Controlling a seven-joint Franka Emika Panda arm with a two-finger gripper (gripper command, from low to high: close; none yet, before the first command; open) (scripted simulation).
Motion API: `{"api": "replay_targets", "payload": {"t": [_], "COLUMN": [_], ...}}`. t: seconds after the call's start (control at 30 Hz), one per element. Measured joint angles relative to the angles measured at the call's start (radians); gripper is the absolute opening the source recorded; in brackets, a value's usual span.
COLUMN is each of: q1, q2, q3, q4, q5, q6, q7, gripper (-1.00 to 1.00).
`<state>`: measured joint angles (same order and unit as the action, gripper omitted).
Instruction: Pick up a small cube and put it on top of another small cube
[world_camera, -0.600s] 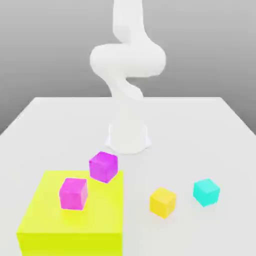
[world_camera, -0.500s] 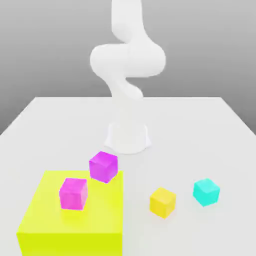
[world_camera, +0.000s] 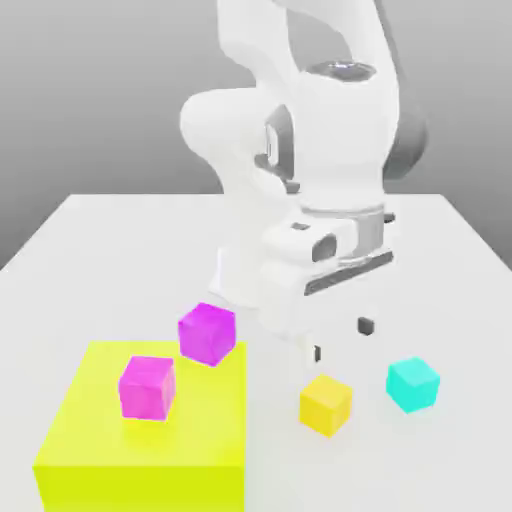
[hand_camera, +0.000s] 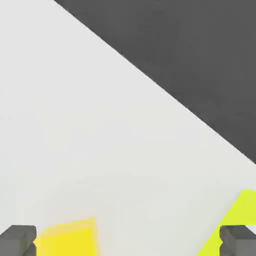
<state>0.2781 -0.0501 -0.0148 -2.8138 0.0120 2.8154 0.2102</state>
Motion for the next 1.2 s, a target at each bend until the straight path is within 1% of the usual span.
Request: {"api": "replay_targets", "payload": {"t": [0.07, 0.27, 0.3, 0.5, 0.57, 0.8, 1.0, 1.2], "q1": [0.003, -0.001, -0.002, -0.004, -0.003, -0.001, -0.121, -0.291], "q2": [0.072, 0.290, 0.312, 0.323, 0.286, 0.045, -0.172, -0.389], "q3": [0.004, 0.011, 0.012, 0.013, 0.012, 0.000, -0.045, -0.051], "q4": [-0.021, 0.006, 0.010, 0.012, 0.005, -0.032, -0.031, -0.026], "q5": [-0.010, -0.007, -0.006, -0.009, -0.011, -0.008, -0.012, -0.033], "q6": [0.055, 0.232, 0.251, 0.258, 0.228, 0.024, -0.194, -0.415], "q7": [-0.024, -0.036, -0.037, -0.034, -0.033, -0.010, 0.206, 0.450], "gripper": [0.00, 0.00, -1.00, -1.00, -1.00, -1.00, -1.00, -1.00]}}
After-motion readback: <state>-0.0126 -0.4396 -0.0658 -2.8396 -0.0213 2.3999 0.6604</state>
